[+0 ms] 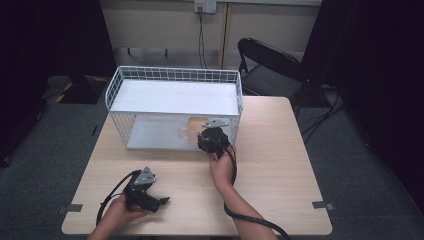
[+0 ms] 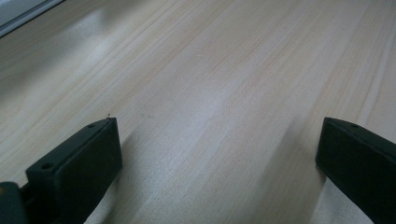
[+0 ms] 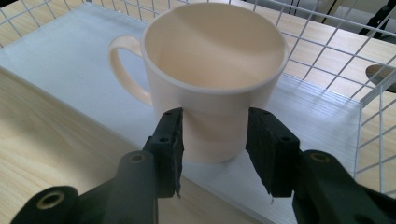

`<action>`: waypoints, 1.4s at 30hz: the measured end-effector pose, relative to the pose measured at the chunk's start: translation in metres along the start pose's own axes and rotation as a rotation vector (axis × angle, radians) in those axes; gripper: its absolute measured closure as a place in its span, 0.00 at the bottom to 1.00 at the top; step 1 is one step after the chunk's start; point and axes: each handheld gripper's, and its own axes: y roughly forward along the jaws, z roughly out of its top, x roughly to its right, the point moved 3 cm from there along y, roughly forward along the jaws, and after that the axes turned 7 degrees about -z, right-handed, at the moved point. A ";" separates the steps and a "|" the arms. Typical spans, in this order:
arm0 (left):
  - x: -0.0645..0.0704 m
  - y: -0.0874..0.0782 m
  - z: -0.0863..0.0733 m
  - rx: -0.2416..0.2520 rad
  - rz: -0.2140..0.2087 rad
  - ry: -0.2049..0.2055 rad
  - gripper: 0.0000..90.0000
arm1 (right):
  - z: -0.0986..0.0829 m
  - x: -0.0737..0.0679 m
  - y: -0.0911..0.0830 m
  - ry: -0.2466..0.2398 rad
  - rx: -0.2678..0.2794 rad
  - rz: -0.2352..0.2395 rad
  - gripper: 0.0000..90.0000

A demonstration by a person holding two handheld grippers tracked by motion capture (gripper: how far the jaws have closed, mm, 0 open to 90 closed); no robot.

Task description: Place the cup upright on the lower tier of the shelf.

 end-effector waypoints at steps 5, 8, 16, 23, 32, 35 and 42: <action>0.000 0.000 0.000 0.000 0.000 0.000 0.00 | 0.001 0.001 0.002 0.011 0.009 0.017 0.56; 0.000 0.000 0.000 0.000 0.000 0.000 0.00 | 0.001 0.001 0.000 0.005 0.017 0.025 0.47; 0.000 0.000 0.000 0.000 0.000 0.000 0.00 | -0.001 -0.001 -0.009 -0.004 0.032 0.074 0.34; 0.000 0.000 0.000 0.000 0.000 0.000 0.00 | -0.004 -0.002 -0.015 -0.034 0.041 0.117 0.25; 0.000 0.000 0.000 0.000 -0.001 0.000 0.00 | -0.007 0.001 -0.022 -0.047 0.062 0.141 0.17; 0.000 0.000 0.000 0.000 -0.001 0.000 0.00 | -0.009 0.002 -0.025 -0.056 0.059 0.153 0.16; 0.000 0.000 0.000 0.000 -0.001 0.000 0.00 | -0.014 0.002 -0.035 -0.067 0.063 0.189 0.16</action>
